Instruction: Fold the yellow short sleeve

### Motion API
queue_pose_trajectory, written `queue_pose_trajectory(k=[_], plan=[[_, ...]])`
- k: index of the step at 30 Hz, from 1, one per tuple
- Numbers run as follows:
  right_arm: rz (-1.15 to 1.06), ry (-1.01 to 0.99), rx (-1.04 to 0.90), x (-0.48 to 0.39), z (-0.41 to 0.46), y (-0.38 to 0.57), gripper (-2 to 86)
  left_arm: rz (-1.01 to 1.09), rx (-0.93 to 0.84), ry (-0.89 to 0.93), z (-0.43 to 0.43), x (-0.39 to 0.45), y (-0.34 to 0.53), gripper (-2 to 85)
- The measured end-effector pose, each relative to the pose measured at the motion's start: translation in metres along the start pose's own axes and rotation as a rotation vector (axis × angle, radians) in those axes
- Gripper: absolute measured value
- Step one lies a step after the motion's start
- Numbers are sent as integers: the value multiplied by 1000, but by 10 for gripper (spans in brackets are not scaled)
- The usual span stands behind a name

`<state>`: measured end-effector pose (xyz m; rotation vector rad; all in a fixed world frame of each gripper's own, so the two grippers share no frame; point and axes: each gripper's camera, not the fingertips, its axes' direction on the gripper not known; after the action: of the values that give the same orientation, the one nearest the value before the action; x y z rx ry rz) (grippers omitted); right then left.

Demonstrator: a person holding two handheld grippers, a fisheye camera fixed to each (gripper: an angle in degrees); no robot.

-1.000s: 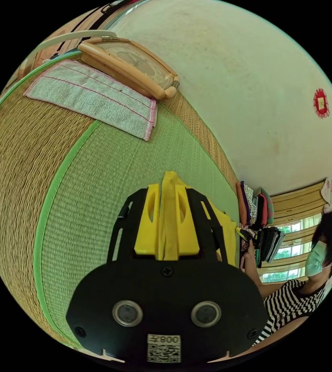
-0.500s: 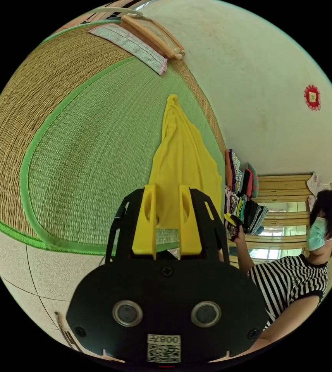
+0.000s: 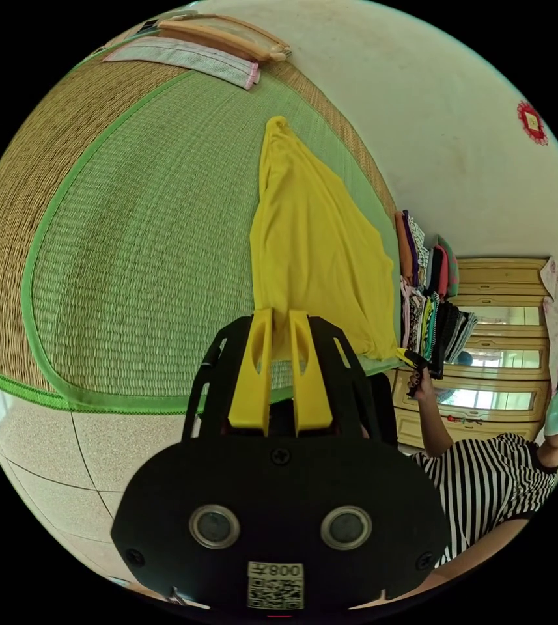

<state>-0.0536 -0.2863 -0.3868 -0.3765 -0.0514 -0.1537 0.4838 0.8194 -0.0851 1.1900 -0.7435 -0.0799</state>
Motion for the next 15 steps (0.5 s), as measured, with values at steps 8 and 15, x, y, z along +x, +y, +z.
queue_pose_trajectory(k=[8, 15], plan=[[-14, -27, -32, 6, 6, 24, 46, -14, 12, 32, -18, -13, 41, 19], [-62, -97, 6, 12, -27, 47, 15, 5, 70, 107, -55, -24, 77, 11]])
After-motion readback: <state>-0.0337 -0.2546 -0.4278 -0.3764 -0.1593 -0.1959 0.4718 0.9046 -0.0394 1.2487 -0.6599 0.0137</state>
